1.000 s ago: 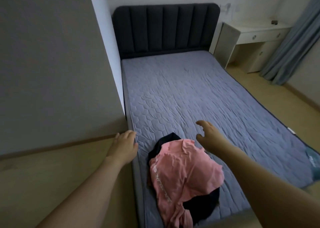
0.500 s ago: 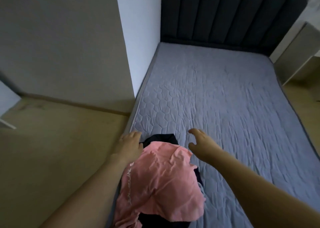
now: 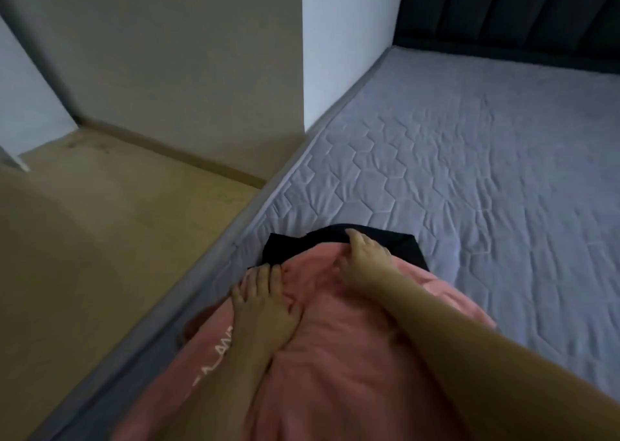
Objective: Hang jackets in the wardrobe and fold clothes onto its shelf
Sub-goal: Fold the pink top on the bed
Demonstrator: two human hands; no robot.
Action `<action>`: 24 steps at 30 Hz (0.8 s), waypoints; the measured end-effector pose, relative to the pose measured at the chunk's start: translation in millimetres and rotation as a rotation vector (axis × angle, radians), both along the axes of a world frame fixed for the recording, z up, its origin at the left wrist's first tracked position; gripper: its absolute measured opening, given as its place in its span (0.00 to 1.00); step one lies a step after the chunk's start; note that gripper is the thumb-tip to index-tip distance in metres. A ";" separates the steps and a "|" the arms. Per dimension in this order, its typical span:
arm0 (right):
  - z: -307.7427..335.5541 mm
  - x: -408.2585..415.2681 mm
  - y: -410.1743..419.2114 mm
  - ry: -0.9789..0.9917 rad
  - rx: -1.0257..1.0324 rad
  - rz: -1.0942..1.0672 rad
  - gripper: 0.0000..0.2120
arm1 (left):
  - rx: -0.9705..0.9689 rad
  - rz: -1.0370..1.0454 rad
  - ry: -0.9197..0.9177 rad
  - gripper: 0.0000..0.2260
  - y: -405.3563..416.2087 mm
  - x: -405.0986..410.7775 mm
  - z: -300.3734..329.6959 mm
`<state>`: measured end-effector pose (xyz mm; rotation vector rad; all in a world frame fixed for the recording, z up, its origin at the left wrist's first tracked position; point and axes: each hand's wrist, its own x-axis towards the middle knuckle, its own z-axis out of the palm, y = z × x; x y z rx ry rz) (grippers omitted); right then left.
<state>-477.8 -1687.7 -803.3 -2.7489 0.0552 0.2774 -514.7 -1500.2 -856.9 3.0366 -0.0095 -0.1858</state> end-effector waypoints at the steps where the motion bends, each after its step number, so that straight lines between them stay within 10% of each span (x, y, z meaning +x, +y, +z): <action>1: -32.7 5.1 8.0 -0.058 -0.053 -0.008 0.28 | 0.051 -0.002 -0.107 0.33 -3.0 -2.1 -17.8; 7: -113.9 32.7 14.1 -0.456 -0.154 0.005 0.22 | -0.077 0.016 -0.553 0.27 -1.6 29.3 -65.3; 19: -37.2 -15.7 2.7 -0.431 -0.388 0.039 0.11 | -0.333 0.057 -0.558 0.10 1.8 9.7 -39.6; 24: 18.1 -65.2 -3.5 -0.556 0.032 -0.147 0.08 | -0.367 -0.040 -0.680 0.13 9.1 -24.6 -1.1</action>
